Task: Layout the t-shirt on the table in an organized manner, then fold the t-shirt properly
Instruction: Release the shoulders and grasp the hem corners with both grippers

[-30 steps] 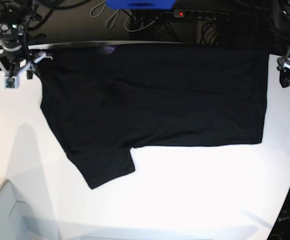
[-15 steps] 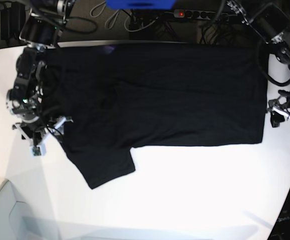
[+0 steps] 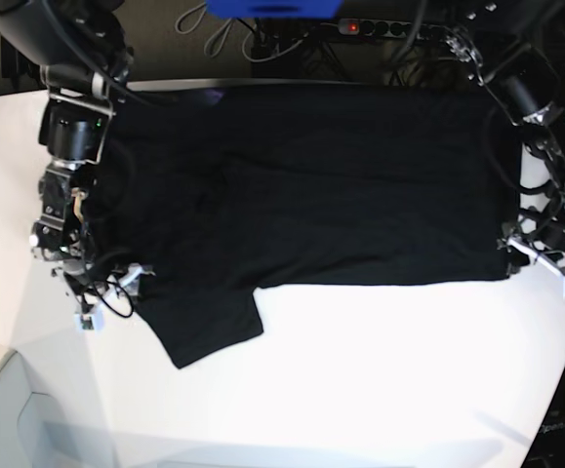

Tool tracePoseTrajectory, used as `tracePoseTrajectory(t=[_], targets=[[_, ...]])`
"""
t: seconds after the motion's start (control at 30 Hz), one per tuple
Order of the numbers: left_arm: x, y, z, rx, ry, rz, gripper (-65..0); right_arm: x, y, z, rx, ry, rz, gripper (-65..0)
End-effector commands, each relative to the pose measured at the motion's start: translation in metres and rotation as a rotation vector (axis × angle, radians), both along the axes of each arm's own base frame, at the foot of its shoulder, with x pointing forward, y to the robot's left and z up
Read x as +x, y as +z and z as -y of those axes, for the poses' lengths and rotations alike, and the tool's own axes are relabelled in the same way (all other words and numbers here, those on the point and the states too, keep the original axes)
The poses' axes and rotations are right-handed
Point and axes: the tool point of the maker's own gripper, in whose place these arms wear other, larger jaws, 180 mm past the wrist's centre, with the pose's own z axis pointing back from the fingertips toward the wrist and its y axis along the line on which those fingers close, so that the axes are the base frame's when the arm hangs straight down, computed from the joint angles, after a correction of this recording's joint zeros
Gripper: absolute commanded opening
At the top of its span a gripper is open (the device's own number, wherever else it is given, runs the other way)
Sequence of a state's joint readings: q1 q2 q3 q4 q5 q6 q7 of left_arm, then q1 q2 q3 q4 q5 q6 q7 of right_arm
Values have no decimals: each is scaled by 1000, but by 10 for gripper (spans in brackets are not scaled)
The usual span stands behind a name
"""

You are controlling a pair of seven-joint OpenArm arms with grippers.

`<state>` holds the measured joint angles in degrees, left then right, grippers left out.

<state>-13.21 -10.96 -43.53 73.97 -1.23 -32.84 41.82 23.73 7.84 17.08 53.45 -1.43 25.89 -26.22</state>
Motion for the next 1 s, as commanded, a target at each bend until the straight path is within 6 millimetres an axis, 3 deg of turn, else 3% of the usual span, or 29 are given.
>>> tracePoseTrajectory(t=[0.0, 0.17, 0.23, 0.33, 0.47, 0.5, 0.87, 0.97], targets=[[10, 17, -9, 24, 6, 53, -221, 14, 16, 4, 3, -6, 55, -261], [19, 3, -7, -30, 14, 71, -221, 11, 6, 0, 22, -8, 51, -268], [21, -6, -9, -56, 21, 60, -221, 9, 4, -1, 24, -8, 46, -300], [19, -20, -15, -85, 32, 38, -221, 0, -6, -1, 24, -8, 25, -427], [28, -20, -12, -106, 34, 65, -221, -1, -7, -1, 24, -8, 23, -635], [29, -20, -12, -109, 34, 67, -221, -2, -8, -1, 23, -8, 17, -650], [35, -44, 2, -195, 42, 49, -221, -12, -18, -1, 23, -8, -9, -650], [42, -52, 18, -191, -2, 64, -221, -16, -22, -1, 23, -8, -18, -650]])
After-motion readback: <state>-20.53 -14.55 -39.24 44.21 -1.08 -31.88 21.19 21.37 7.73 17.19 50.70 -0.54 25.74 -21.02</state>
